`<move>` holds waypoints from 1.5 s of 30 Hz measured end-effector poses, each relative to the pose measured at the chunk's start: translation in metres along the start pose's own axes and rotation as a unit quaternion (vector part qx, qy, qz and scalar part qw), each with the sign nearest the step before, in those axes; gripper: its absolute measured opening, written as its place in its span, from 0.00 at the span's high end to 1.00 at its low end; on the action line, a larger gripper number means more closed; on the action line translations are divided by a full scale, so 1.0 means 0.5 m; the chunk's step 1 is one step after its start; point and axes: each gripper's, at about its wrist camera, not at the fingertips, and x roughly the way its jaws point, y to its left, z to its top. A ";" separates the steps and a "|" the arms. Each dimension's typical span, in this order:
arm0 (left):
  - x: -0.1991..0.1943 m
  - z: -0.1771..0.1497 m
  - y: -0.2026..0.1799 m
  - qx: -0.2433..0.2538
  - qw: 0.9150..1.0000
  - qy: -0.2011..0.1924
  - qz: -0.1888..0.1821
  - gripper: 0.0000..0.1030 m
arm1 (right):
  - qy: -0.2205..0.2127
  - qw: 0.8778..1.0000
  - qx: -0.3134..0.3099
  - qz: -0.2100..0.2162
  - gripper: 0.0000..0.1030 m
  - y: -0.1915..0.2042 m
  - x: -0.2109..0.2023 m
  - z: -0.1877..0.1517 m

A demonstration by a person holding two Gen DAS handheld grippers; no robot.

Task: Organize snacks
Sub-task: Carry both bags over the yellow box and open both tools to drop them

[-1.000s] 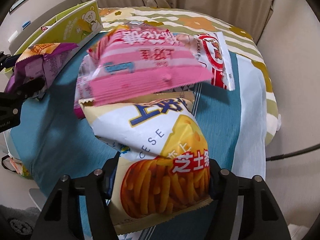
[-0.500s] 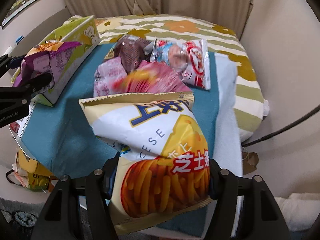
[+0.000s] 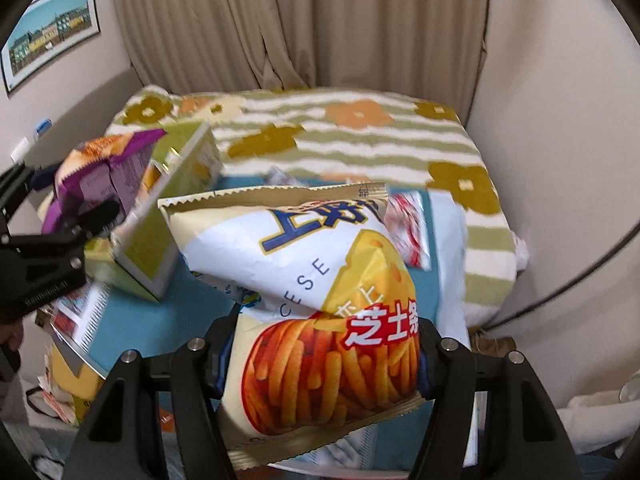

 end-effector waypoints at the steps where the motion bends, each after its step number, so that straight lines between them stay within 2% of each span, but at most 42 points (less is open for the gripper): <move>1: 0.000 -0.001 0.023 -0.004 1.000 -0.001 0.005 0.29 | -0.006 1.000 -0.003 0.003 0.40 0.017 -0.001 0.014; 8: 0.020 -0.033 0.176 -0.032 0.999 0.003 0.027 0.29 | -0.036 0.998 -0.027 0.039 0.40 0.165 0.011 0.111; 13: 0.061 -0.069 0.272 -0.045 0.999 0.019 0.021 0.29 | -0.042 0.996 -0.033 0.065 0.40 0.265 0.041 0.163; 18: 0.121 -0.112 0.334 -0.042 0.998 0.042 -0.003 0.29 | -0.036 0.996 -0.027 0.077 0.40 0.357 0.086 0.204; 21: 0.154 -0.134 0.351 -0.039 0.998 0.050 -0.030 0.26 | -0.029 0.997 -0.017 0.075 0.40 0.396 0.112 0.218; 23: 0.170 -0.147 0.360 -0.042 0.997 0.055 -0.042 0.01 | -0.023 0.997 -0.008 0.074 0.40 0.416 0.128 0.222; 25: 0.180 -0.156 0.363 -0.040 0.997 0.056 -0.046 0.00 | -0.018 0.997 -0.002 0.073 0.40 0.428 0.141 0.226; 29: 0.194 -0.181 0.367 -0.044 0.994 0.067 -0.077 0.00 | -0.003 0.998 0.002 0.069 0.40 0.445 0.161 0.230; 32: 0.197 -0.198 0.363 -0.034 0.994 0.075 -0.069 0.00 | 0.008 0.997 -0.001 0.072 0.40 0.455 0.180 0.235; 36: 0.190 -0.215 0.369 -0.051 0.992 0.079 -0.087 0.00 | 0.014 0.996 -0.005 0.088 0.40 0.466 0.202 0.249; 45: 0.200 -0.216 0.406 -0.082 0.990 0.099 -0.064 0.00 | 0.026 0.992 -0.032 0.123 0.40 0.505 0.235 0.303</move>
